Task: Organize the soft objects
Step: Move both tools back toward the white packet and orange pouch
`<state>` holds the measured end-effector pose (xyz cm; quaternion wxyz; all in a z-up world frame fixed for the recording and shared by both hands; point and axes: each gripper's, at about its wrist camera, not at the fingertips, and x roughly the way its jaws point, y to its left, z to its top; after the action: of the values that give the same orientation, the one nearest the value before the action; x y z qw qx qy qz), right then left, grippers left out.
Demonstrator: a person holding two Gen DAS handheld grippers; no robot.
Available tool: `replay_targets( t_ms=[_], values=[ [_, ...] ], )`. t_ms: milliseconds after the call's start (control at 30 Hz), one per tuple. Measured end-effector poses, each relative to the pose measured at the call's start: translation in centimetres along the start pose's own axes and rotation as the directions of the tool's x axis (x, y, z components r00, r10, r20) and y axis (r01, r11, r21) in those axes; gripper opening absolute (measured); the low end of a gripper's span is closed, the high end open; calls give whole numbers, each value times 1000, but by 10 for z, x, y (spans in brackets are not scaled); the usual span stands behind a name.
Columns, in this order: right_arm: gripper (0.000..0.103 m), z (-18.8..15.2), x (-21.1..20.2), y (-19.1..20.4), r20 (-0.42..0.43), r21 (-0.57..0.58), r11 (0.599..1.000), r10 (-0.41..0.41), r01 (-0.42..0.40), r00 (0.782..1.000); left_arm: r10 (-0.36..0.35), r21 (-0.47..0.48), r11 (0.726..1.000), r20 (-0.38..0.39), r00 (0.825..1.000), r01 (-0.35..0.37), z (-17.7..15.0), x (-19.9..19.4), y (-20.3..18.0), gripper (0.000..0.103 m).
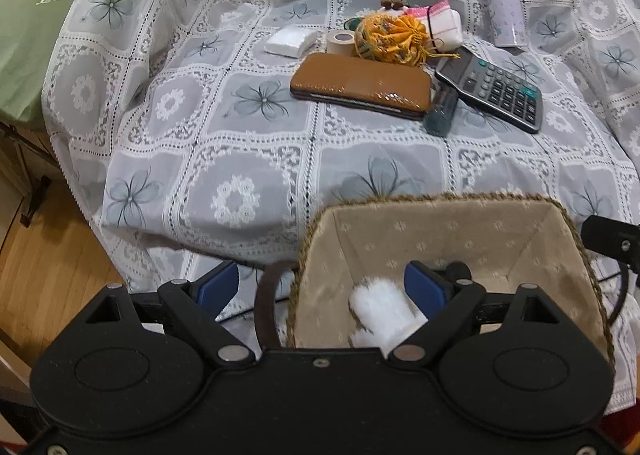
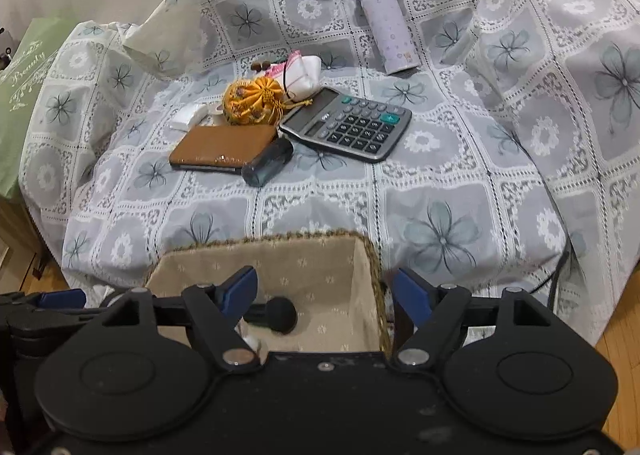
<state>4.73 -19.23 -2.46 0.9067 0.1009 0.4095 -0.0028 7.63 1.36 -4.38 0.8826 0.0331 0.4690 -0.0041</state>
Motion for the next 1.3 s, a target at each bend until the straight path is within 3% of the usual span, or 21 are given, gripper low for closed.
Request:
replay_targets(
  t_ms=[433, 967, 1300],
  values=[
    [76, 54, 56, 29, -21, -56, 998, 41, -42, 999, 30, -36, 999, 8, 1000, -29, 58, 48, 20, 87],
    [80, 126, 126, 68, 67, -142, 987, 79, -69, 995, 95, -56, 994, 96, 991, -90, 146, 123, 45, 87],
    [80, 159, 174, 90, 77, -165, 984, 85, -72, 993, 63, -25, 998, 140, 988, -60, 189, 165, 59, 87]
  ],
)
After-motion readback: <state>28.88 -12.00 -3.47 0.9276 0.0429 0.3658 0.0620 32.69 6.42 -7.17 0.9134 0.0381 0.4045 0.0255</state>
